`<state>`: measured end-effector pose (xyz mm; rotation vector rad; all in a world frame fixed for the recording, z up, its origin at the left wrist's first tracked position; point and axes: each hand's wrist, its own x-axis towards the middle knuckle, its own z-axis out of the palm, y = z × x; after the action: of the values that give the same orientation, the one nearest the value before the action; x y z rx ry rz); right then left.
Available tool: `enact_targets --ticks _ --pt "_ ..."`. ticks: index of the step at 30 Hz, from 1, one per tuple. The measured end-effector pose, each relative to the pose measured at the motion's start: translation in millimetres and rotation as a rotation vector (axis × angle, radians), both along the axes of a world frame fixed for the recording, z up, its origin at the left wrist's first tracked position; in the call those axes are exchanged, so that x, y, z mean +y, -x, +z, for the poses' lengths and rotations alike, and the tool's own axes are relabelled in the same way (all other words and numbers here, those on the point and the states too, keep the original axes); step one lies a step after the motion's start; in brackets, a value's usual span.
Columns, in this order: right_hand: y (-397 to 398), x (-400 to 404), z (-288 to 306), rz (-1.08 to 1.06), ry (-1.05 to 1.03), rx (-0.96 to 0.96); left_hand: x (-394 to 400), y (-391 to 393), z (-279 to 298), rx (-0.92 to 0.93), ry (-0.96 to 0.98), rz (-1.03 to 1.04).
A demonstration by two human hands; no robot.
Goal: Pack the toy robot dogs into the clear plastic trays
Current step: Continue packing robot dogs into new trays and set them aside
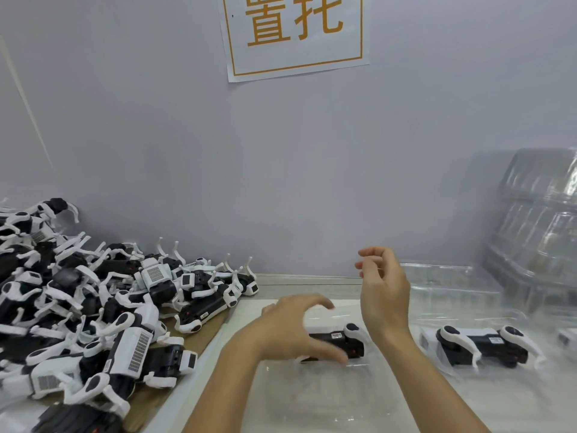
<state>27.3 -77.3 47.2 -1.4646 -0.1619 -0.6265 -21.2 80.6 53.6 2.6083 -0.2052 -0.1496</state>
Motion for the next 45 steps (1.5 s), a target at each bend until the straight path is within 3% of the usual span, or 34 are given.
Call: enact_targets --ticks 3,5,7,9,15,20,36,45 --pt "4.2 6.1 0.7 0.052 0.042 -0.015 16.7 -3.3 3.8 -0.133 0.168 0.265" --pt "7.1 11.2 -1.5 0.077 0.072 -0.019 25.6 -6.8 1.8 -0.139 0.025 0.48" --pt "9.1 15.0 -3.5 0.091 0.086 -0.021 28.8 -7.3 -2.1 0.006 -0.066 0.536" --pt "10.3 16.9 -4.2 0.096 0.088 -0.024 25.0 -8.3 -7.0 0.115 0.068 0.515" --pt "11.5 17.5 -3.8 0.097 0.079 -0.054 12.4 -10.3 -9.2 0.139 0.647 0.496" --pt "9.9 18.1 -5.7 0.096 0.077 -0.064 18.9 -8.7 -9.4 0.139 0.525 0.474" --pt "5.6 17.1 -6.9 0.044 0.076 -0.062 -14.8 -15.4 -11.7 0.156 0.632 0.303" --pt "2.7 8.8 -5.3 0.006 0.065 -0.07 -46.1 -10.7 -22.5 0.256 0.784 0.114"
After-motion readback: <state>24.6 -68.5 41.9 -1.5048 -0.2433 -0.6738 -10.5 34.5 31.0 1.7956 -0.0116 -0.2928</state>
